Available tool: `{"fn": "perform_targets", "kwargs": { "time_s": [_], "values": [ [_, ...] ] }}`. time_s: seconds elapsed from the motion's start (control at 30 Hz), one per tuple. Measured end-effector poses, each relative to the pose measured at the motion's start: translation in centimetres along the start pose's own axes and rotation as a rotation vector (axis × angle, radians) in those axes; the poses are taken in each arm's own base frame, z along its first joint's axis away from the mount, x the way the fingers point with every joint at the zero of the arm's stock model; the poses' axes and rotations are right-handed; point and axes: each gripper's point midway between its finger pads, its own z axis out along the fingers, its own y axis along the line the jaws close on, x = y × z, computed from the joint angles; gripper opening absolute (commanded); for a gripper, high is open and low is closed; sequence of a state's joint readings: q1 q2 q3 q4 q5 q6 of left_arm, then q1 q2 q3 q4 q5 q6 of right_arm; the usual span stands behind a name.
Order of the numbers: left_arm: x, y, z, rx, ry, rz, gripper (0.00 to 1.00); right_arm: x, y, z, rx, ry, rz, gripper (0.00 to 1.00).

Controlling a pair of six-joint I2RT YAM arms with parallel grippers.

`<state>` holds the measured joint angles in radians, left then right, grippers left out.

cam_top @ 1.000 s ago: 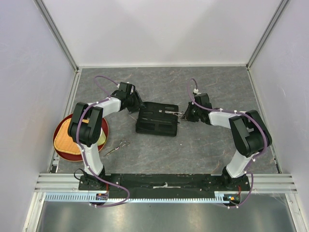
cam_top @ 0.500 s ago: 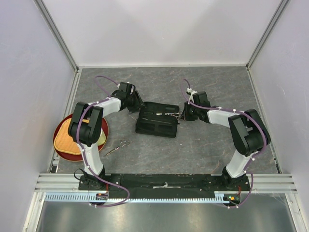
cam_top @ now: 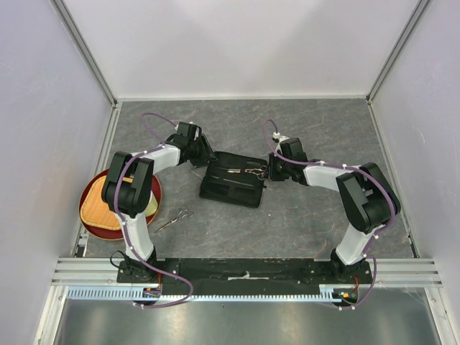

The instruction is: Sort the hair-cutting tools

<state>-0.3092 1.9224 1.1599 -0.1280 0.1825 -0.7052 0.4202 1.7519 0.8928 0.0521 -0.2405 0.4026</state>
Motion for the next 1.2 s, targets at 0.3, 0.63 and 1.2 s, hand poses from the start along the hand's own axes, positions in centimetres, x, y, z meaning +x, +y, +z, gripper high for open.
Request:
{"fn": "perform_targets", "kwargs": {
  "time_s": [0.3, 0.63, 1.2],
  "values": [
    [0.0, 0.1, 0.0, 0.003, -0.001, -0.001, 0.54, 0.0, -0.2, 0.2, 0.033, -0.037, 0.071, 0.00],
    [0.0, 0.1, 0.1, 0.005, -0.001, -0.001, 0.54, 0.0, 0.0, -0.1, 0.059, -0.076, 0.072, 0.00],
    [-0.7, 0.2, 0.3, 0.024, -0.035, -0.004, 0.53, 0.6, 1.2, 0.2, 0.060, -0.111, 0.112, 0.16]
  ]
}}
